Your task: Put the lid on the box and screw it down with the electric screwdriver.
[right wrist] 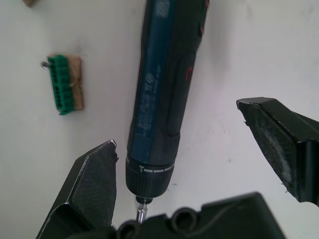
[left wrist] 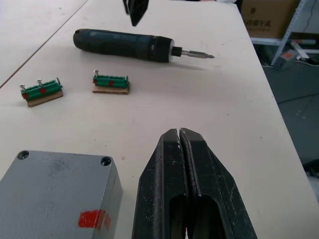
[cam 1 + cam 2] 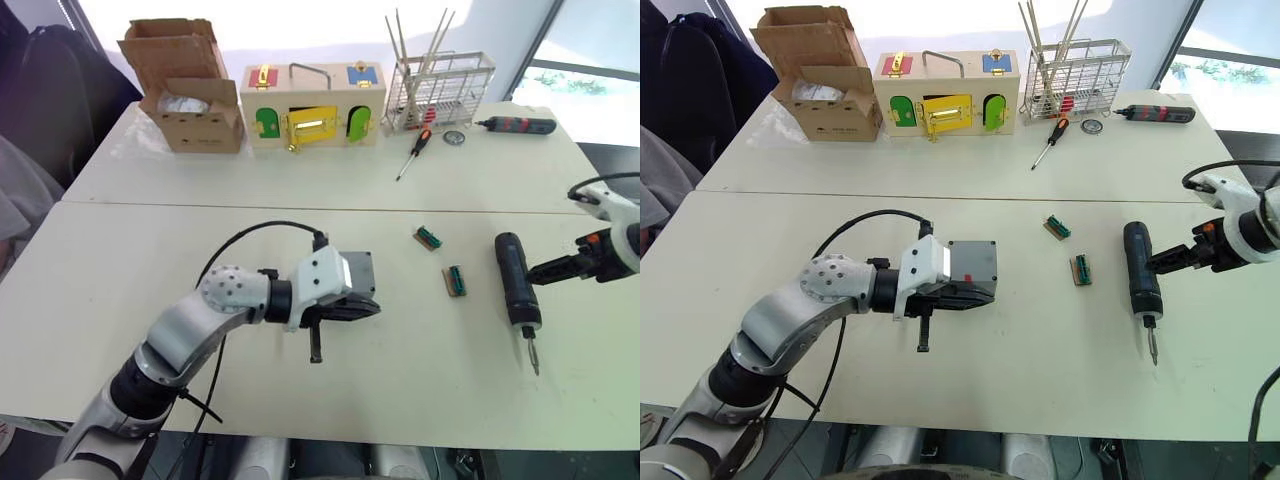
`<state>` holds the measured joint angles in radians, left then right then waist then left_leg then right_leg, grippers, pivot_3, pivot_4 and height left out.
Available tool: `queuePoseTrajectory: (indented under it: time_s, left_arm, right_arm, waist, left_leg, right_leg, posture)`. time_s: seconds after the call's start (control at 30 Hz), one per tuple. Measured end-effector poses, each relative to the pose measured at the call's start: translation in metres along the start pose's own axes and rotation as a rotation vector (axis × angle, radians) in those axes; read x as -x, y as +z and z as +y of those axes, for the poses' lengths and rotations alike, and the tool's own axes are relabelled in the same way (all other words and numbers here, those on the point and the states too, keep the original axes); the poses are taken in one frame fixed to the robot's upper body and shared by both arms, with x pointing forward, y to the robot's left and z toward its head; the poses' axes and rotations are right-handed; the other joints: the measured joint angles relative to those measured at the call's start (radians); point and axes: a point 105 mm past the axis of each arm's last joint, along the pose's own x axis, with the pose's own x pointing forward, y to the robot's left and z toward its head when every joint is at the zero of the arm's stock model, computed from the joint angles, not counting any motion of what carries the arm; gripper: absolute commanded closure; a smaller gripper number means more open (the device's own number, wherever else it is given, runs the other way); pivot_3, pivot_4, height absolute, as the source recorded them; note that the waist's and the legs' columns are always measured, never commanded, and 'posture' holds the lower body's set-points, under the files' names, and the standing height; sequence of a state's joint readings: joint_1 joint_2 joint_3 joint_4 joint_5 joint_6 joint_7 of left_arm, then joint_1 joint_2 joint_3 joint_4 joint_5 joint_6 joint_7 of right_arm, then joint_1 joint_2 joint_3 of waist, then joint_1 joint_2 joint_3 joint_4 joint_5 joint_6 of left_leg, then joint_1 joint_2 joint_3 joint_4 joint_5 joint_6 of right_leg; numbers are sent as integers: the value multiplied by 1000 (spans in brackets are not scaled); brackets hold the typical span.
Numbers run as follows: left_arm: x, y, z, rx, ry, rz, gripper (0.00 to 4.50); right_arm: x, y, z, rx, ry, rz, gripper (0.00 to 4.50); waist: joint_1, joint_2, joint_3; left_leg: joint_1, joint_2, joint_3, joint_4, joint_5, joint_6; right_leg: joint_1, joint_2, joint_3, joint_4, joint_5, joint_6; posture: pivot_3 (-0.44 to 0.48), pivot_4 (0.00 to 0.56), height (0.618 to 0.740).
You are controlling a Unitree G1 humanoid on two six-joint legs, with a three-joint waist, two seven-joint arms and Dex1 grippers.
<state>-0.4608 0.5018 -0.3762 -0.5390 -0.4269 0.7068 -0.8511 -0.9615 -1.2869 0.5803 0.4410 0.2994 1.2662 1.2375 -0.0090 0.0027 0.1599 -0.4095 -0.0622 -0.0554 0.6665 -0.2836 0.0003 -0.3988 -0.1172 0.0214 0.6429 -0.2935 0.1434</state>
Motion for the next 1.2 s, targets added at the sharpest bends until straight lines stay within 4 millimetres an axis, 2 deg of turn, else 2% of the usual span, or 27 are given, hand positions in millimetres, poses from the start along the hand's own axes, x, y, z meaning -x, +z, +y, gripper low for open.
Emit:
queuePoseTrajectory:
  time_s: [0.13,0.27,0.5,0.7,0.83,1.0,1.2]
  left_arm:
    - [-4,4,-6,28,-4,-33,4500]
    - [-5,5,-6,35,2,-39,4500]
    - [-5,3,-3,32,26,-29,4500]
    - [-5,3,-2,35,38,-29,4500]
    - [-7,4,0,36,52,-37,4500]
    - [-7,2,2,32,69,-27,4500]
    - [-7,-2,6,45,80,-17,4500]
  right_arm:
    - [-15,-11,0,-39,24,96,23]
    - [-18,-7,1,-75,27,114,23]
    - [-40,-4,11,-123,59,176,23]
    - [-41,-6,14,-95,45,208,23]
    - [-44,-9,13,-70,28,224,1053]
    - [-44,-18,13,-26,20,258,2555]
    - [-44,-20,14,20,17,270,2571]
  waist:
    - [1,0,0]
    - [0,0,0]
    - [5,0,0]
    - [17,0,0]
    - [19,-1,0]
    - [22,-2,-1]
    - [24,-3,-1]
  left_leg:
    - [0,0,0,0,2,-3]
    - [0,0,-1,0,3,-5]
    - [0,-1,-1,0,3,-6]
    - [0,-1,-2,0,3,-6]
    - [0,-1,-2,0,4,-7]
    - [0,-1,-4,1,4,-7]
    - [0,-1,-5,1,4,-7]
  right_leg:
    - [0,0,0,1,0,0]
    - [0,0,0,1,0,0]
    - [0,-1,0,1,0,0]
    - [0,-1,-1,1,0,0]
    - [0,0,-1,2,0,0]
    - [1,0,-3,1,0,0]
    - [2,0,-4,1,0,0]
  posture:
    - [0,150,735]
    - [0,150,735]
    - [0,150,735]
    - [0,150,735]
    - [0,150,735]
    - [0,150,735]
    - [0,150,735]
